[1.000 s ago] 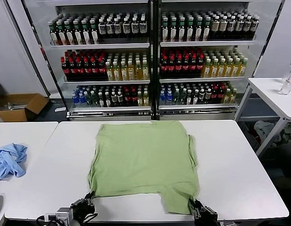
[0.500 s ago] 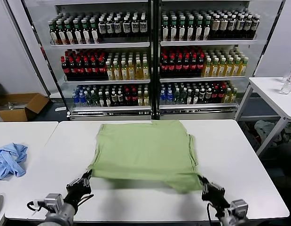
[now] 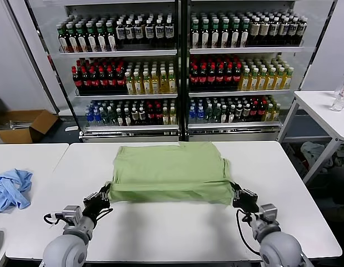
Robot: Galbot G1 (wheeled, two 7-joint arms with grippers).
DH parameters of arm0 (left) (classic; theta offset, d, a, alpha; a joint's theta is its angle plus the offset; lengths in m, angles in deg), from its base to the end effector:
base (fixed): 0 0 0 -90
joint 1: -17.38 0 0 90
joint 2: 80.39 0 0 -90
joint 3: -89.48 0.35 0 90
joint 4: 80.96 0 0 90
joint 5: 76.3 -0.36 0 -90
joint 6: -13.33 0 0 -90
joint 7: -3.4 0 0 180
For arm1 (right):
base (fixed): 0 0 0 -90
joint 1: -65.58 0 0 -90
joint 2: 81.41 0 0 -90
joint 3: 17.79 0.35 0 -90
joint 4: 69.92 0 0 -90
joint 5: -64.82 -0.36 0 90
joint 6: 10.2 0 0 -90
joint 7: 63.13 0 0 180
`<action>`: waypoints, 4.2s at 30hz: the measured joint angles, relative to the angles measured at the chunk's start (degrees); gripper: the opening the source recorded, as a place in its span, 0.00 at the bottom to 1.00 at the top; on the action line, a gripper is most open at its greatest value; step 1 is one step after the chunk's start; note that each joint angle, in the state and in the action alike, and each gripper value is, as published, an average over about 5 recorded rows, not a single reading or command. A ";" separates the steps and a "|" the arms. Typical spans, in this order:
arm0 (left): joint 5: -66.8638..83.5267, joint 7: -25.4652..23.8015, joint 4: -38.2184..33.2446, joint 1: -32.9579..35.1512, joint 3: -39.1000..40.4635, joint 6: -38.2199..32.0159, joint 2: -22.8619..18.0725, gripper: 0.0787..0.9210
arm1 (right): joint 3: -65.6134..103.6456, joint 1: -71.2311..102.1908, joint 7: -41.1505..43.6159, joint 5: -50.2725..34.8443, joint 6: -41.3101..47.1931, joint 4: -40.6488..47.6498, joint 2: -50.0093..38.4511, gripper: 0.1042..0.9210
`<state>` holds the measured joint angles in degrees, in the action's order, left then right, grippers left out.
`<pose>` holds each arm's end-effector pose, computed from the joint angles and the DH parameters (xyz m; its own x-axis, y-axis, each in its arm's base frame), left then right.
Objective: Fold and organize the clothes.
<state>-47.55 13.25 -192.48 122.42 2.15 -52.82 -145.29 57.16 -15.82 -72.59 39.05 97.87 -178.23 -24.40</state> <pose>0.2701 0.0783 -0.2838 -0.9332 0.0496 0.3559 0.0410 0.9987 -0.0318 0.2894 -0.0546 -0.2936 -0.9337 -0.1865 0.3057 -0.2274 0.9683 -0.1038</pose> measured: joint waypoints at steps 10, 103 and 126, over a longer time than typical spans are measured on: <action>-3.58 1.35 1.81 -0.07 0.36 -1.66 -1.35 0.35 | 0.06 0.60 -1.00 2.90 0.31 0.43 -0.03 0.54; 5.70 3.76 12.03 -13.65 6.76 -1.21 3.17 0.88 | -8.28 -26.12 -0.07 -2.87 11.88 18.24 5.11 0.88; 8.50 1.83 32.28 -29.56 16.91 2.91 2.69 0.77 | -13.11 -44.43 3.65 -6.08 13.22 49.64 18.18 0.66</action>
<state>-39.05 15.08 -160.20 92.86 19.06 -49.91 -142.60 44.05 -60.25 -68.94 32.97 111.09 -128.59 -6.22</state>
